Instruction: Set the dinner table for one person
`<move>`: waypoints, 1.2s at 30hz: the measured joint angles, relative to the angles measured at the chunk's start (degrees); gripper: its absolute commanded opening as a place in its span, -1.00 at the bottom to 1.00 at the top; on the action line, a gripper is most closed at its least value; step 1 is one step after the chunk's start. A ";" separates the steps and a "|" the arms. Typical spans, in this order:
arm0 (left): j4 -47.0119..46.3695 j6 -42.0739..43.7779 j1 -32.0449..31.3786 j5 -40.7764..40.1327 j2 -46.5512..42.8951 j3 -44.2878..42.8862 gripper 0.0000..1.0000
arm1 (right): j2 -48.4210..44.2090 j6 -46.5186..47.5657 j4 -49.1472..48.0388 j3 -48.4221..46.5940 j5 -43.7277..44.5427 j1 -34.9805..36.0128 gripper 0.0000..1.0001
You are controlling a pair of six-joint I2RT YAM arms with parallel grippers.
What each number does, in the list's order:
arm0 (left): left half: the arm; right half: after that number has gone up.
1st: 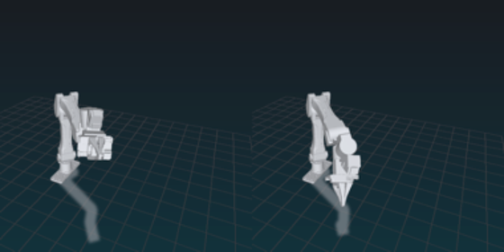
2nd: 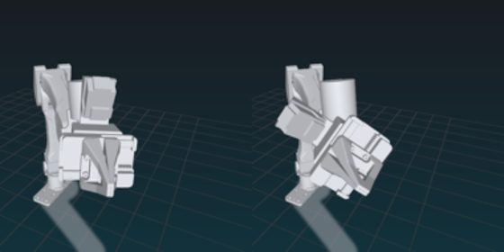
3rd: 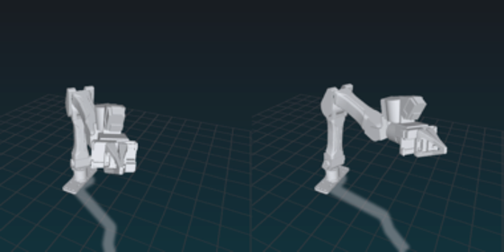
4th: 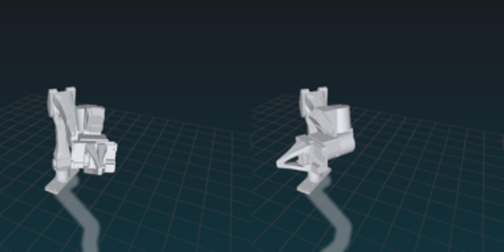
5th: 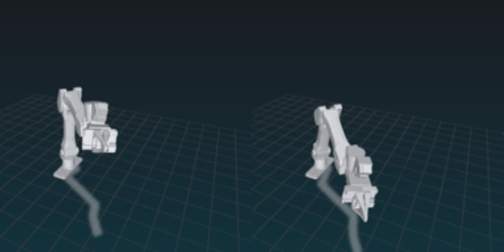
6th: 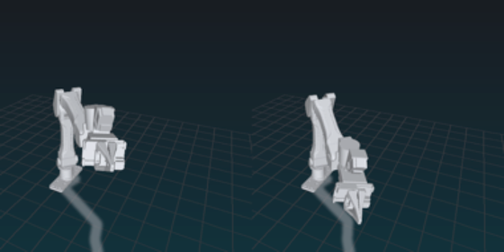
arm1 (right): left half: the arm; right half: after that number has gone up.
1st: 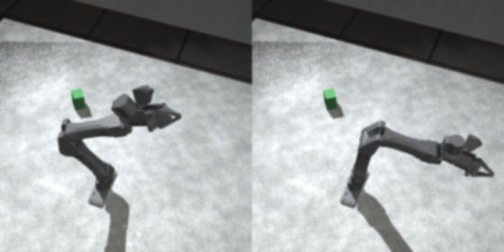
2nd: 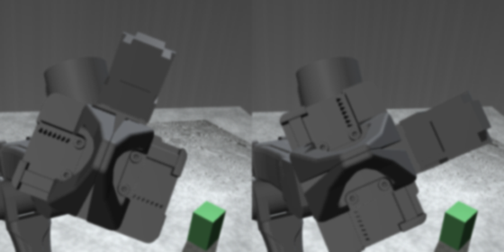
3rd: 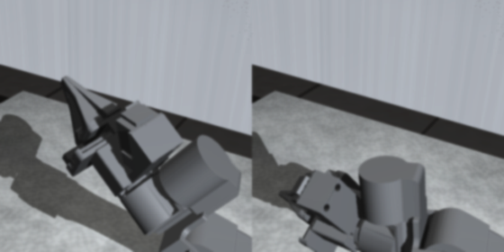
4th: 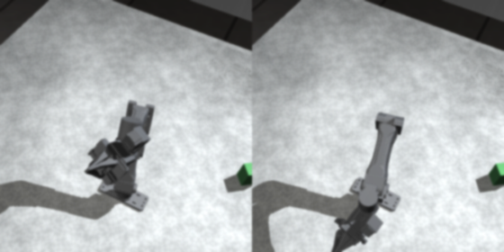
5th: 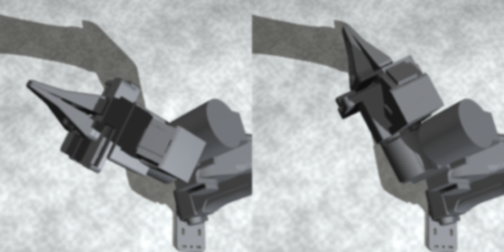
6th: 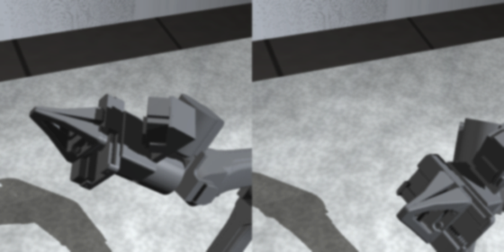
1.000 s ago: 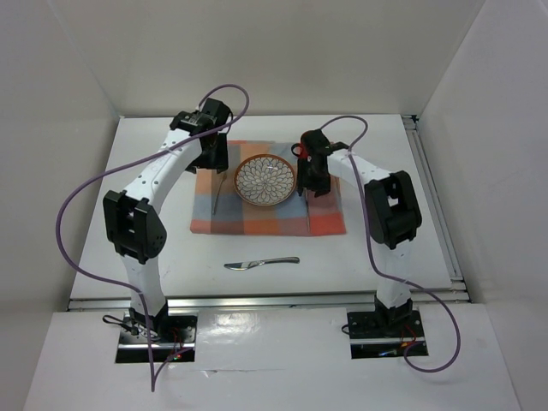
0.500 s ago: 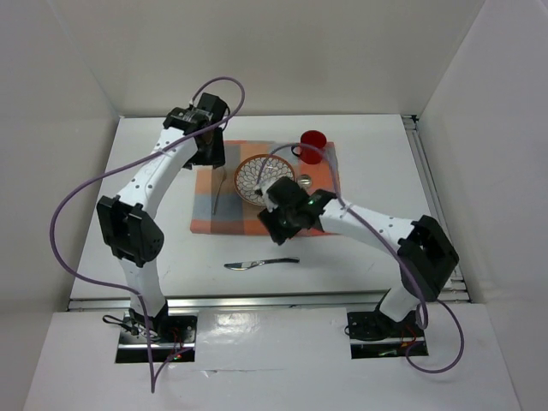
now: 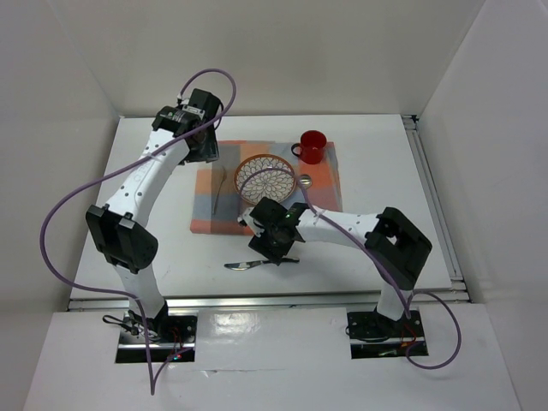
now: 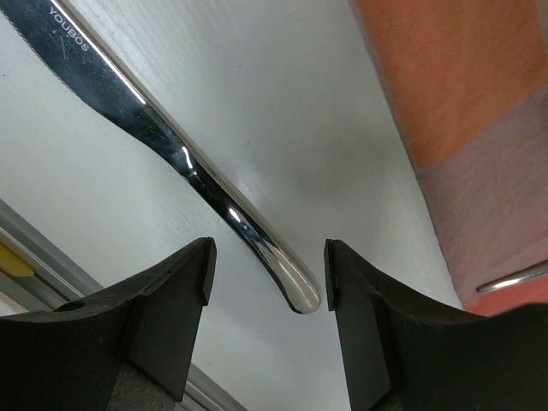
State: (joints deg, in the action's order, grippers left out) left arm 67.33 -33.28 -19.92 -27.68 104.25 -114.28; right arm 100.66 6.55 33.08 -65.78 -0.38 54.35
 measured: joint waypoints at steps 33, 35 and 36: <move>-0.04 -0.04 0.94 -1.20 -0.13 2.80 0.54 | 3.80 0.76 1.68 -0.81 3.45 5.11 -0.82; -0.07 -0.04 1.05 -1.27 -0.15 2.82 0.54 | 3.61 0.37 3.10 -1.18 4.22 6.21 -0.82; -0.04 -0.04 1.05 -1.27 -0.15 2.82 0.54 | 3.41 0.28 3.78 -1.36 4.52 6.54 -0.82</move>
State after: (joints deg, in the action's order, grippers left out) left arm 67.29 -33.32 -18.87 -28.95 104.09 -111.46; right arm 104.07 6.83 36.86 -67.13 4.14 60.88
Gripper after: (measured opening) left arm 0.770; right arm 0.274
